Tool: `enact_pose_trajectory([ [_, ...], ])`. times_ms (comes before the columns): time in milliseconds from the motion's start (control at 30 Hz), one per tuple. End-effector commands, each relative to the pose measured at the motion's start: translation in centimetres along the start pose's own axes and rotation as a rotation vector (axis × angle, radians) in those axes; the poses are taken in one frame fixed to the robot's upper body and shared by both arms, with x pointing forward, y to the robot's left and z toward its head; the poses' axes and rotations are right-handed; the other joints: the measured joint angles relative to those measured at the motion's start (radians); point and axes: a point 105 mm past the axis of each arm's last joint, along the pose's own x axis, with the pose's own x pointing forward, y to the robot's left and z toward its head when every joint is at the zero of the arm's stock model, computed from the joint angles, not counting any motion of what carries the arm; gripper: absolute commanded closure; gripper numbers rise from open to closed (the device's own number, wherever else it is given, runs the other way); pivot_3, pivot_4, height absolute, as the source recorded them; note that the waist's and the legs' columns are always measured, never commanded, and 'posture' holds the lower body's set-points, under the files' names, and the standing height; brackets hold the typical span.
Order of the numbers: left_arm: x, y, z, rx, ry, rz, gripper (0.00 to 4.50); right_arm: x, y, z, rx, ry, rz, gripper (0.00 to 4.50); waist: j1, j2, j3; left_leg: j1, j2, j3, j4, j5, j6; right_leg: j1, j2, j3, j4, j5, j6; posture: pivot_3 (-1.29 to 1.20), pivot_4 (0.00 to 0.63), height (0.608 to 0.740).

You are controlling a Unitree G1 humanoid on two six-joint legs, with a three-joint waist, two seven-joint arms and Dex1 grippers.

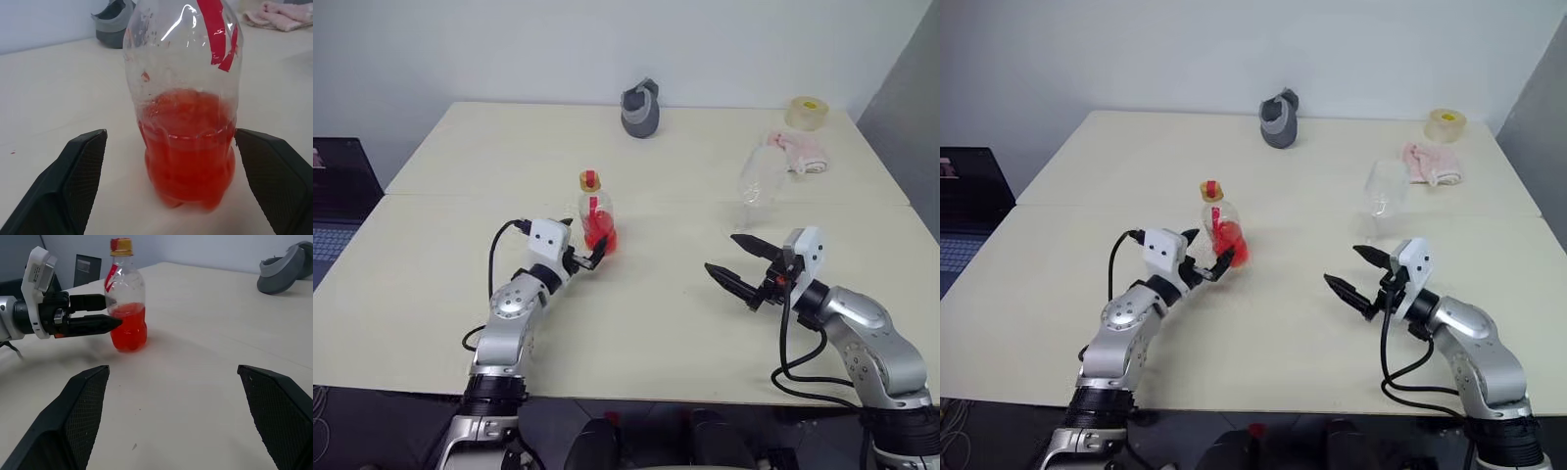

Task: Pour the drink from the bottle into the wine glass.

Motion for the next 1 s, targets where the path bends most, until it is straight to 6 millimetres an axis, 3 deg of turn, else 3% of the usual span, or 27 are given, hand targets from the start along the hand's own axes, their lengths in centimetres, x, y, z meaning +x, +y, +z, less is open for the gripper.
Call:
enact_pose_trajectory([
  [33, 0.6, -0.6, 1.0, 0.022, -0.046, -0.02, 0.04, -0.1, 0.3, 1.2, -0.018, -0.033, -0.004, 0.0, 0.0, 0.0, 0.0, 0.0, 0.0, 0.0, 0.0, 0.0, 0.0, 0.0, 0.0, 0.0, 0.0, 0.0, 0.0, 0.0, 0.15, 0.74],
  [500, 1.7, -0.1, 1.5, 0.018, -0.12, 0.066, 0.04, -0.2, 0.5, 1.3, -0.02, -0.029, -0.014, 0.0, 0.002, 0.0, 0.0, 0.0, 0.0, 0.0, 0.001, 0.0, 0.0, 0.0, 0.0, 0.0, 0.0, 0.0, 0.0, 0.0, 0.15, 0.74],
  [800, 3.0, -1.2, 1.0, -0.013, -0.151, 0.065, 0.04, -0.2, 0.4, 1.4, -0.027, -0.027, -0.024, 0.0, 0.001, 0.0, 0.0, 0.0, -0.001, 0.0, 0.001, 0.0, 0.0, 0.0, 0.0, 0.0, 0.0, 0.0, 0.0, 0.0, 0.15, 0.74],
  [1000, 3.3, -1.4, 1.8, -0.016, -0.205, 0.057, 0.04, -0.4, 0.4, 1.5, -0.031, -0.026, -0.03, 0.0, 0.001, 0.0, 0.0, 0.0, -0.001, 0.0, 0.001, 0.0, 0.0, 0.0, 0.0, 0.0, 0.0, 0.0, 0.0, 0.0, 0.15, 0.74],
])
